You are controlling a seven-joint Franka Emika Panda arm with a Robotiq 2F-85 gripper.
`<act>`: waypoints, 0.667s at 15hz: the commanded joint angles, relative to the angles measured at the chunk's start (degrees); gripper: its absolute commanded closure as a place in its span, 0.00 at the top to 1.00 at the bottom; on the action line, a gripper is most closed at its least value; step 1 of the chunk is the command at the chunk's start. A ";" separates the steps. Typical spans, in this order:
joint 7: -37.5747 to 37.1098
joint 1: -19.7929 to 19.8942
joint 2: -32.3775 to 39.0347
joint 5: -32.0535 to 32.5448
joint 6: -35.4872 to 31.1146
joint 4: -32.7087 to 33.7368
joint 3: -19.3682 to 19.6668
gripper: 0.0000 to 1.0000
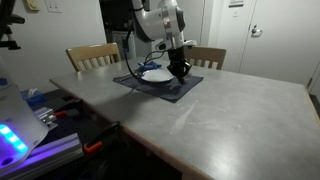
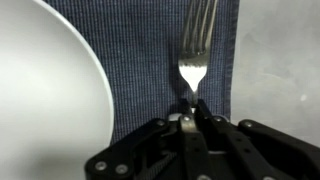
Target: Take the the fork from the plate and put it on the mat
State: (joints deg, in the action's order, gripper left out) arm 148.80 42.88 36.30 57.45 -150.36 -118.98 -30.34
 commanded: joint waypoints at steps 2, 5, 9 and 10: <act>0.25 4.49 -0.13 -0.60 -4.64 -4.07 -3.19 0.03; 0.25 4.80 -0.32 -0.38 -4.84 -4.92 -3.37 0.03; 0.14 4.25 -0.59 0.07 -5.18 -5.18 -2.81 0.03; 0.18 4.25 -0.45 -0.02 -5.17 -5.13 -2.81 0.03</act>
State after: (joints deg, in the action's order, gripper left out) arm 148.80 46.15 36.36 57.46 -153.86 -122.90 -32.77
